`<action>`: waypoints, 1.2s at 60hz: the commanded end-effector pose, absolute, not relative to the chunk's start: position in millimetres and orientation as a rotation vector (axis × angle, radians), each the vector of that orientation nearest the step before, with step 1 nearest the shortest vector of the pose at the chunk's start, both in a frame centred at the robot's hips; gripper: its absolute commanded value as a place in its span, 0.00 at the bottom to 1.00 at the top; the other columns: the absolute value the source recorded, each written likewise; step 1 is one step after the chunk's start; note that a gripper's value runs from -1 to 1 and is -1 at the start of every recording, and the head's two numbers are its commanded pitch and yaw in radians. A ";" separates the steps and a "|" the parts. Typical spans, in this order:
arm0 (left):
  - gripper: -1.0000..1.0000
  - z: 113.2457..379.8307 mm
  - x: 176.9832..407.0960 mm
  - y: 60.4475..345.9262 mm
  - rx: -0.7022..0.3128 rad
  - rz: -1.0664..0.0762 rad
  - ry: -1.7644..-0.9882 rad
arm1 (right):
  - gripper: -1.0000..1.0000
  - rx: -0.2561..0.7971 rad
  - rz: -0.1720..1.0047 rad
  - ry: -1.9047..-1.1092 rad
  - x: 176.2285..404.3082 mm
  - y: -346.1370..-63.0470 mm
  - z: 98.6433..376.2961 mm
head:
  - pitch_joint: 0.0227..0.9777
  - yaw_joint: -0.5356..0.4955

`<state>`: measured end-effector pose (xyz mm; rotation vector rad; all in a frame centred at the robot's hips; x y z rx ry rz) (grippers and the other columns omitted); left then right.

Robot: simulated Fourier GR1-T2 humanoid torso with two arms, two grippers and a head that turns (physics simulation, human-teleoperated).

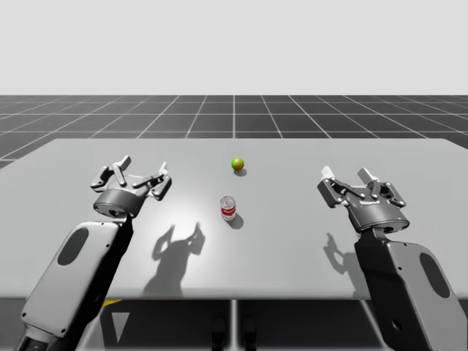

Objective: Watch the red light. When it turns green, pick up the object.

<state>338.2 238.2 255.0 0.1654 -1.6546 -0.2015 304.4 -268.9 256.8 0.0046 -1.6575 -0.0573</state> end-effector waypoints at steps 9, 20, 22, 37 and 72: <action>0.00 275.5 307.5 206.1 -0.067 -0.364 -1.605 | 0.00 -0.001 -0.061 -1.651 304.9 -269.0 254.8 | 0.78 0.56; 0.00 266.7 291.0 199.3 -0.261 -0.514 -1.565 | 0.00 -0.005 -0.060 -1.644 305.7 -267.9 252.4 | 0.78 0.57; 0.00 261.3 289.5 200.2 -0.298 -0.559 -1.529 | 0.00 -0.005 -0.061 -1.643 305.8 -267.8 252.2 | 0.78 0.57; 0.00 215.8 290.1 192.1 -0.403 -0.684 -1.402 | 0.00 -0.004 -0.062 -1.642 306.6 -266.6 251.0 | 0.77 0.58; 0.00 173.5 312.6 142.3 -0.522 -0.749 -1.243 | 0.00 -0.015 -0.065 -1.655 306.4 -267.3 251.4 | 0.78 0.58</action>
